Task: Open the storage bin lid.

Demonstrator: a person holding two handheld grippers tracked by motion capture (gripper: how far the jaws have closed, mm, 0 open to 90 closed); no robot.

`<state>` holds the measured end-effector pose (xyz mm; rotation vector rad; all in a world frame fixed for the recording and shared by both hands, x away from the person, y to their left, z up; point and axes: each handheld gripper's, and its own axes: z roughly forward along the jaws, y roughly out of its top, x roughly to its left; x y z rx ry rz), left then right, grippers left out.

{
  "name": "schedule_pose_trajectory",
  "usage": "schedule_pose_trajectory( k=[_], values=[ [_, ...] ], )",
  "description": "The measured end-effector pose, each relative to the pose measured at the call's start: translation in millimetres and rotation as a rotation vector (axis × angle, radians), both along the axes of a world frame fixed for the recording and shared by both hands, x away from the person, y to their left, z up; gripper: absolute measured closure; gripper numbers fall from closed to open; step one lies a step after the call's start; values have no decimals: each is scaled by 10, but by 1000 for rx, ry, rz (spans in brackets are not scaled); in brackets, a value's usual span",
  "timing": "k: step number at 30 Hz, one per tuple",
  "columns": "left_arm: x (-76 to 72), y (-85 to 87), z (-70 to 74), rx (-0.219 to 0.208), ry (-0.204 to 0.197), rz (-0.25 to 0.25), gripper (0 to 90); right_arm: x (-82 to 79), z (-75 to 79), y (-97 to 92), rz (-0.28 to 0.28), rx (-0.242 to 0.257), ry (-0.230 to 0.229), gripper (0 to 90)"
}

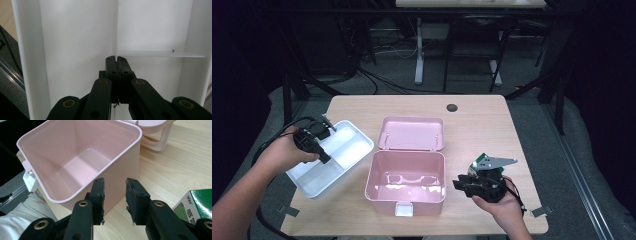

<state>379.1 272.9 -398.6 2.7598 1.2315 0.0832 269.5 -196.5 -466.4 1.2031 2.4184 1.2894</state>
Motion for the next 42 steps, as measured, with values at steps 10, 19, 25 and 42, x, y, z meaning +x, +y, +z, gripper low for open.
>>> schedule_pose_trajectory(
  k=[10,19,25,42],
  values=[
    [16,166,-328,-1,34,44,898,12,-3,-3,-3,-2,-1,681],
    [44,165,-796,23,77,61,898,13,-4,-13,-3,-12,7,677],
    [69,106,-1048,14,102,67,898,19,-22,-5,-9,-8,5,675],
    [73,67,-1354,-3,88,92,891,48,-49,1,-7,-38,13,623]
  ],
)
